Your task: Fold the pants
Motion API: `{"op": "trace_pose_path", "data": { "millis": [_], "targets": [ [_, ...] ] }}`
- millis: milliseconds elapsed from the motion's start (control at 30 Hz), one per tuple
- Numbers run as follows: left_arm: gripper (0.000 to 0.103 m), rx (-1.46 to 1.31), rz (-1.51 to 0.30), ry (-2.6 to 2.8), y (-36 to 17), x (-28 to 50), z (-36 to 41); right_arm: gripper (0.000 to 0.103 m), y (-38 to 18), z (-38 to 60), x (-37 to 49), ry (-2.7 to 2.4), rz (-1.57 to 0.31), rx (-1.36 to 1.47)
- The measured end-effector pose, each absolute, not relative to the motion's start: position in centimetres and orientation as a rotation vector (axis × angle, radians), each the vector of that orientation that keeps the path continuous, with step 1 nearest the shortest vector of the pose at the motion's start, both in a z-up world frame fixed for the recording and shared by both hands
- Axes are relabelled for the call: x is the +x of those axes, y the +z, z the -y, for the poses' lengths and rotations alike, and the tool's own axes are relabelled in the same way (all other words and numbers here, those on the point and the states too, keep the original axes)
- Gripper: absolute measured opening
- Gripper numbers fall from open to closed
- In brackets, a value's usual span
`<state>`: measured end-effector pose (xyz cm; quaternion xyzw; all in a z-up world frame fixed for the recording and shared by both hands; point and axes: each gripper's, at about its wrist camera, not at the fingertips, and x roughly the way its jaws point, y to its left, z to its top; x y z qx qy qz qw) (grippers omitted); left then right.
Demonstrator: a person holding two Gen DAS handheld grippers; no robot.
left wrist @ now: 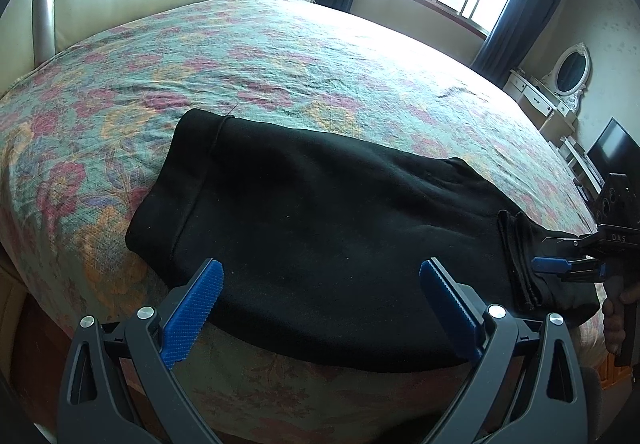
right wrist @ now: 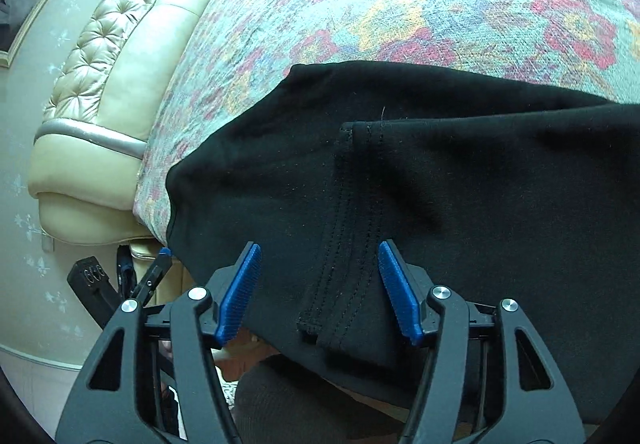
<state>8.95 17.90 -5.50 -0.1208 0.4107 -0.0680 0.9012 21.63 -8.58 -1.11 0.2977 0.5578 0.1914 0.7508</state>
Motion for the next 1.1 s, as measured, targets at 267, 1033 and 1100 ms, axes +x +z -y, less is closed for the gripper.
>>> {"op": "trace_pose_path", "data": {
  "millis": [267, 1033, 1100],
  "targets": [
    [0.098, -0.312, -0.847, -0.135, -5.7, 8.9, -19.1, 0.061, -2.8, 8.3, 18.8, 0.467, -1.13, 0.792],
    [0.098, -0.492, -0.843, -0.2, -4.5, 9.3, -24.3, 0.063, -0.3, 15.5, 10.1, 0.468, -0.951, 0.733],
    [0.098, -0.51, -0.828, -0.223, -4.3, 9.5, -25.4, 0.063, -0.7, 16.5, 9.6, 0.452, -0.948, 0.749]
  ]
}}
